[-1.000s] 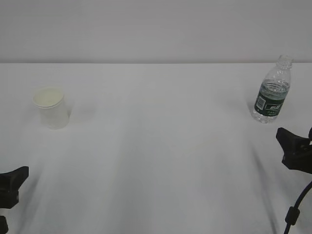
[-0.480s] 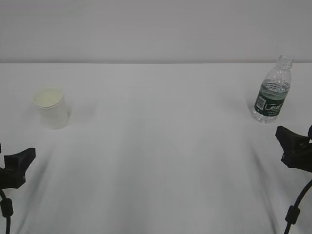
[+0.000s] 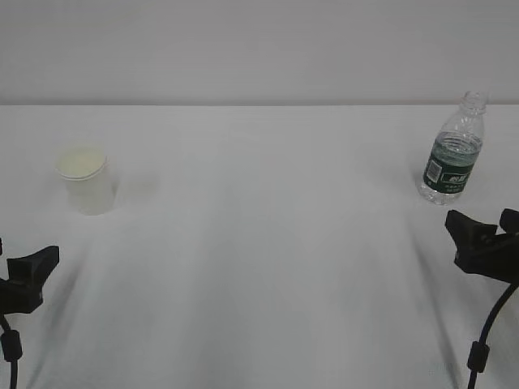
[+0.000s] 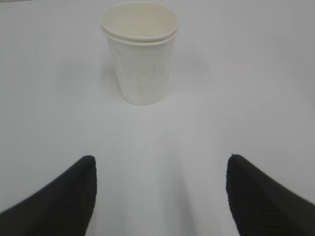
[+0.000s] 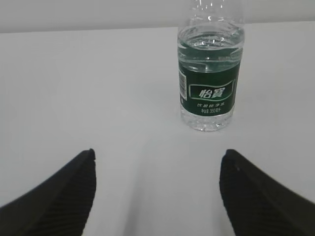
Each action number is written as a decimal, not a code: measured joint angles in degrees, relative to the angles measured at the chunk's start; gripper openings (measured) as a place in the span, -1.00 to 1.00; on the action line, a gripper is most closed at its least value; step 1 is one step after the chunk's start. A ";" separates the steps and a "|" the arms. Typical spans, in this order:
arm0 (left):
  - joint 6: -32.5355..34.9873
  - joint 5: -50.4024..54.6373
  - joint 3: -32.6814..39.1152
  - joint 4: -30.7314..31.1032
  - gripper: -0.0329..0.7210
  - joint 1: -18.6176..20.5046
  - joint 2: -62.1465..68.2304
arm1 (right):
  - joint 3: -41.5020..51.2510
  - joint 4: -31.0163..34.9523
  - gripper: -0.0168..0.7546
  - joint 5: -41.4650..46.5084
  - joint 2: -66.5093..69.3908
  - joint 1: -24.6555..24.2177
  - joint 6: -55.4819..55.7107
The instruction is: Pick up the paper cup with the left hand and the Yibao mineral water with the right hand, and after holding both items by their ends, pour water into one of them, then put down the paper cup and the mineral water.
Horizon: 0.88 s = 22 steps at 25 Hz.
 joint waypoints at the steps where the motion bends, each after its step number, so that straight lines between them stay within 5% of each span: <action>1: 0.00 0.00 0.00 0.00 0.66 0.00 0.00 | -0.35 -0.15 0.59 0.00 0.53 0.00 0.00; 22: 0.00 0.00 -0.82 0.00 0.66 0.00 0.00 | -4.14 0.25 0.59 -0.12 1.31 0.00 -3.27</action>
